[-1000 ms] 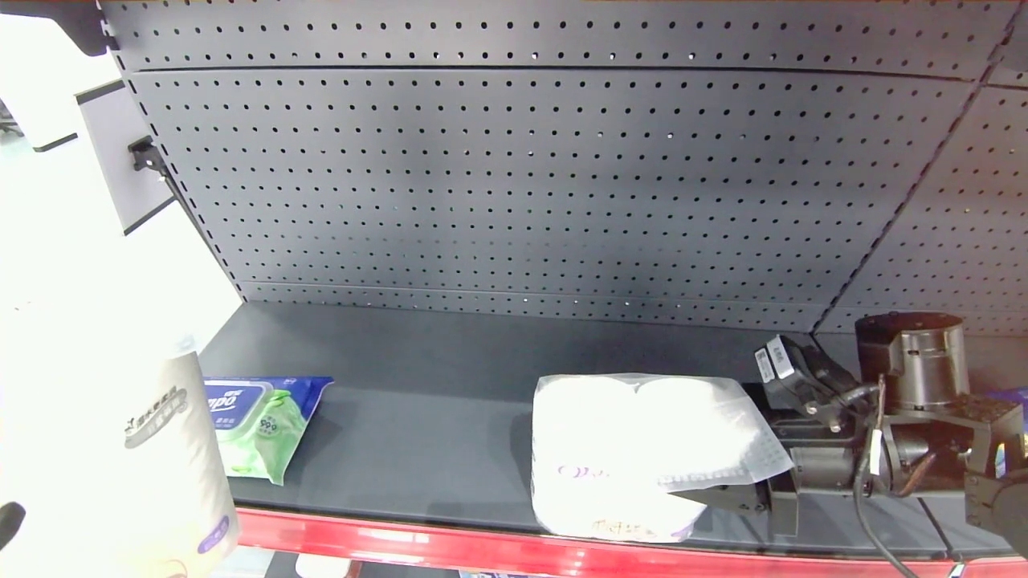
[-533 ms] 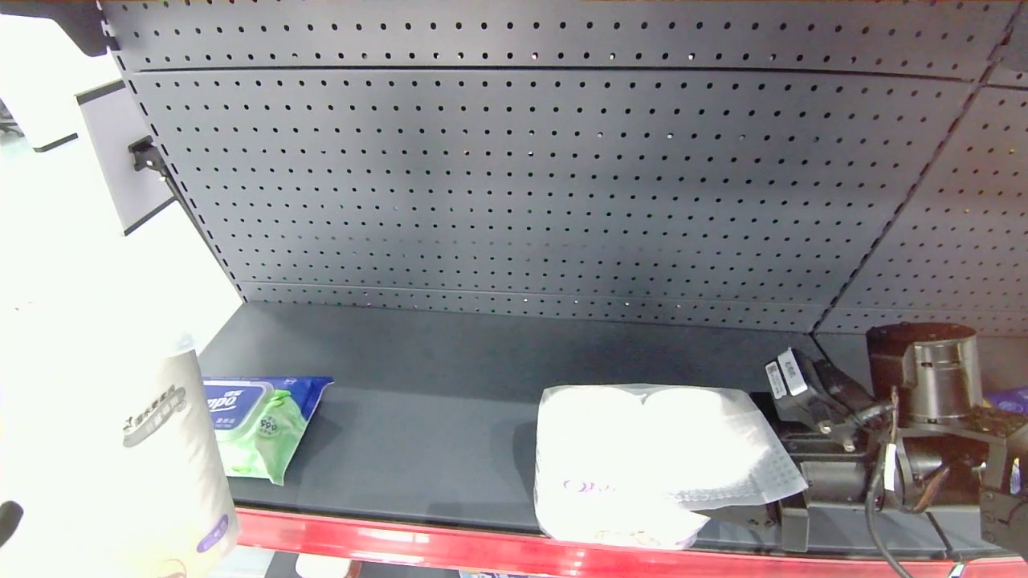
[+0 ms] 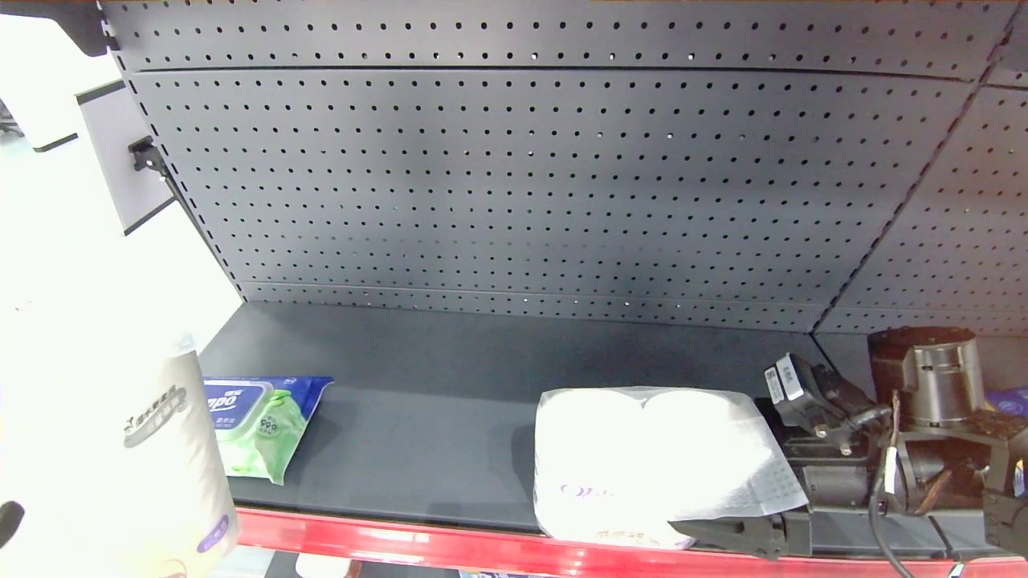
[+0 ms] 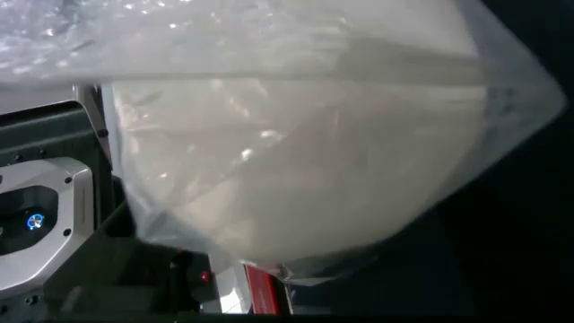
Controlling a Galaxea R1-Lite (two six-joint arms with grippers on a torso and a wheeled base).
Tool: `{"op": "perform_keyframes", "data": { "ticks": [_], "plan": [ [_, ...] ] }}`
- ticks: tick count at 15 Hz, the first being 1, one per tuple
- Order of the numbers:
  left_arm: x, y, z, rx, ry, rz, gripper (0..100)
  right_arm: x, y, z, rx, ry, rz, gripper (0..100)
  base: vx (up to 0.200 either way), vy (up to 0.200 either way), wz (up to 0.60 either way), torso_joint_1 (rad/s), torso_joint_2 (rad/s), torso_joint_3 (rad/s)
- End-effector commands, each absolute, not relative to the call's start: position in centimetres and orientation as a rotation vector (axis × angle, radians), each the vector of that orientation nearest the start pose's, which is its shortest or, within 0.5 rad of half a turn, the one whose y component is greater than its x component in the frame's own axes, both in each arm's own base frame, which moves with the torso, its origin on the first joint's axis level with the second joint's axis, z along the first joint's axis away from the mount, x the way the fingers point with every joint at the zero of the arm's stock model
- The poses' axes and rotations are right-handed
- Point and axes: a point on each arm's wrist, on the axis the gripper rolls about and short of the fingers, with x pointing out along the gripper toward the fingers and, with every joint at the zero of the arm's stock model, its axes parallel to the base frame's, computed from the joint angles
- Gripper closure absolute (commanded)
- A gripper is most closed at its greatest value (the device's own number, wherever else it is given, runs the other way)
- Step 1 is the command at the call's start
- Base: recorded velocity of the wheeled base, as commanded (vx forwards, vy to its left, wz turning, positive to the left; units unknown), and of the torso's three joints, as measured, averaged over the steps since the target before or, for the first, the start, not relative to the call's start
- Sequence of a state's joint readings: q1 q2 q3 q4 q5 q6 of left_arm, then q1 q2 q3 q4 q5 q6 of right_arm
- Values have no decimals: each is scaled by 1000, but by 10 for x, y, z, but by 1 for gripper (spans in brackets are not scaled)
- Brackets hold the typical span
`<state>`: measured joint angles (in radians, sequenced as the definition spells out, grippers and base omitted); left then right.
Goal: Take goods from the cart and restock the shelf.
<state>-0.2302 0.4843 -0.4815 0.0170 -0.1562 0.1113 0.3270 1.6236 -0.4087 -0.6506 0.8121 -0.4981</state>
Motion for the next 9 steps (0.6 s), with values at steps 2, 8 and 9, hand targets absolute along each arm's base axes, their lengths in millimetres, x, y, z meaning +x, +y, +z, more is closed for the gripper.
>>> {"op": "perform_keyframes", "data": {
  "ticks": [2, 8, 9],
  "plan": [
    [12, -6, 213, 111, 3, -389, 100, 204, 77, 118, -289, 256, 1177, 0, 0, 0, 0, 0, 0, 0],
    [24, -12, 219, 109, 40, -497, 100, 128, 29, 123, -257, 196, 985, 0, 0, 0, 0, 0, 0, 0],
    [28, -13, 220, 108, 57, -512, 100, 105, 26, 122, -227, 176, 958, 0, 0, 0, 0, 0, 0, 0]
  ]
}}
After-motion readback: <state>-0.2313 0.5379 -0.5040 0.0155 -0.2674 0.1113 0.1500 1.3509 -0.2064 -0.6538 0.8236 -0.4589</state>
